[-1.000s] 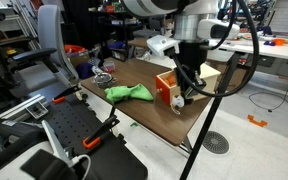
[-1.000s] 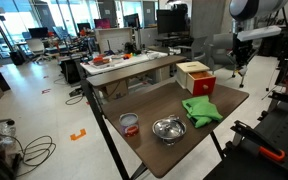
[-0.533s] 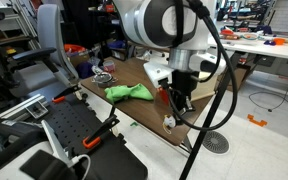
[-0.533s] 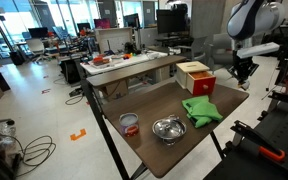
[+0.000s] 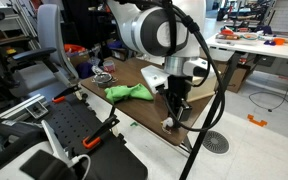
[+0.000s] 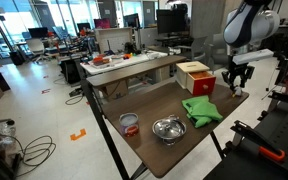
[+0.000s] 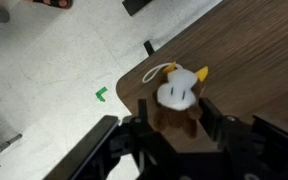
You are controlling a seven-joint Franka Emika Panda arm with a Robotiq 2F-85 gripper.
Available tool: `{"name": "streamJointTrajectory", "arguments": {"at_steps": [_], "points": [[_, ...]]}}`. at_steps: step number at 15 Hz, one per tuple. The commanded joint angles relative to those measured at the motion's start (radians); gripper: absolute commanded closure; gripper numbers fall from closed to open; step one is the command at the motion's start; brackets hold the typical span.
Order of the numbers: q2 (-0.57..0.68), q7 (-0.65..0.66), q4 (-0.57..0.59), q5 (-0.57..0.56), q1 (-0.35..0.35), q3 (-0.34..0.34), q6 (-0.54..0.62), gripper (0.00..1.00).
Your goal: Remove the toy from the drawer and put it on the table, then close the drawer
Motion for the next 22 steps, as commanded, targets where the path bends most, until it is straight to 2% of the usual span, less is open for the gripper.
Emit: {"name": "streamJointTrajectory", "arguments": {"at_steps": [1, 3, 8, 14, 17, 22], "points": [[-0.088, -0.049, -0.092, 0.011, -0.001, 0.022, 0.075, 0.13], [-0.127, -0.073, -0.146, 0.000, 0.004, 0.026, 0.111, 0.00], [-0.159, -0.135, -0.260, -0.031, 0.026, 0.021, 0.202, 0.00], [-0.150, -0.154, -0.356, -0.017, 0.082, 0.047, 0.406, 0.00], [-0.154, -0.159, -0.374, -0.006, 0.110, 0.070, 0.466, 0.00], [-0.145, -0.147, -0.343, 0.010, 0.155, 0.097, 0.491, 0.00]]}}
